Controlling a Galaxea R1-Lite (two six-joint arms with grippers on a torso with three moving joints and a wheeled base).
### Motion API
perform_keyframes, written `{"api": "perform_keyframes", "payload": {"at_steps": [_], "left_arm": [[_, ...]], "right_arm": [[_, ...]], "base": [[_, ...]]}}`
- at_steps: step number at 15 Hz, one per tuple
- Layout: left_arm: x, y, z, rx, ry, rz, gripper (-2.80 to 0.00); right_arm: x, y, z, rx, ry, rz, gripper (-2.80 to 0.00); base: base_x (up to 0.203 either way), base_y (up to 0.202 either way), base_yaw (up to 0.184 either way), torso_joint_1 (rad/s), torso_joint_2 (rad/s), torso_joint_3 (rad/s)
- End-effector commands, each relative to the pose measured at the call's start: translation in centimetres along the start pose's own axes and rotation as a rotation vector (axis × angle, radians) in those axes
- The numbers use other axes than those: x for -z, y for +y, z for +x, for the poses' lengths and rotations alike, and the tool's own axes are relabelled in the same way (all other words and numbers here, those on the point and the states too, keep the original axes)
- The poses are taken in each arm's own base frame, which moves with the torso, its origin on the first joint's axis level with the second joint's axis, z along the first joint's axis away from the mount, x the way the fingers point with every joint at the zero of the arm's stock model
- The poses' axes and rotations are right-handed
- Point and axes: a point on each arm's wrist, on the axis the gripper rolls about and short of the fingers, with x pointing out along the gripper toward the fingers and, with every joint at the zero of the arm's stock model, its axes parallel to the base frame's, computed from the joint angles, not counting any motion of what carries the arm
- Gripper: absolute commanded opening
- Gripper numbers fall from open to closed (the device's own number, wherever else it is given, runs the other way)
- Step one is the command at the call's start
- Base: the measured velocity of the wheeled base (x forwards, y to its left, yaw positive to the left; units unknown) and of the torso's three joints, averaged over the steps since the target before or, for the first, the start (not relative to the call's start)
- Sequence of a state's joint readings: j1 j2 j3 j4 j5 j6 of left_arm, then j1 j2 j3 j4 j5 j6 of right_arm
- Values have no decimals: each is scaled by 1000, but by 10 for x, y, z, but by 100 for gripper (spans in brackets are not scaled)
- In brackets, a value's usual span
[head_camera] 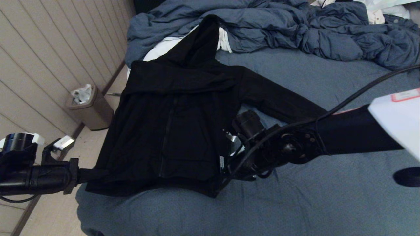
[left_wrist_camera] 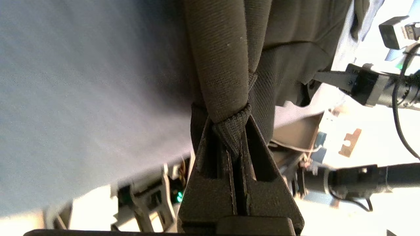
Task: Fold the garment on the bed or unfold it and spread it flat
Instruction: Fold the black sweatshirt
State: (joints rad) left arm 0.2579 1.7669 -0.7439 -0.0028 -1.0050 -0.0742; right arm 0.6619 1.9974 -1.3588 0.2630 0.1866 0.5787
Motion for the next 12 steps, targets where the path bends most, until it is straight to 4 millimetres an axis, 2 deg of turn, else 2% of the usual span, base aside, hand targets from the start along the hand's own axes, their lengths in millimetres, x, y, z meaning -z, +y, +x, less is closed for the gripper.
{"api": "perform_keyframes", "payload": {"at_steps": [1,4,7,10,12], "left_arm": [[19,-13,-8,5,2,11,-280],[61,-16,-10,-15,57,30,-280],[94,-23,-16,-28,80,54,-280],[117,-31,-23,-30,80,58,-280],[123,-30,-23,-30,90,43,-280]], "right_arm": [[16,-6,-28,0,-2,5,-280],[37,-18,-46,20,20,17,-280],[54,-28,-51,42,57,24,-280],[72,-37,-52,58,84,27,-280],[81,-44,-49,60,85,28,-280]], "base": [[0,0,0,0,0,0],[0,0,0,0,0,0],[0,0,0,0,0,0],[0,0,0,0,0,0],[0,0,0,0,0,0]]}}
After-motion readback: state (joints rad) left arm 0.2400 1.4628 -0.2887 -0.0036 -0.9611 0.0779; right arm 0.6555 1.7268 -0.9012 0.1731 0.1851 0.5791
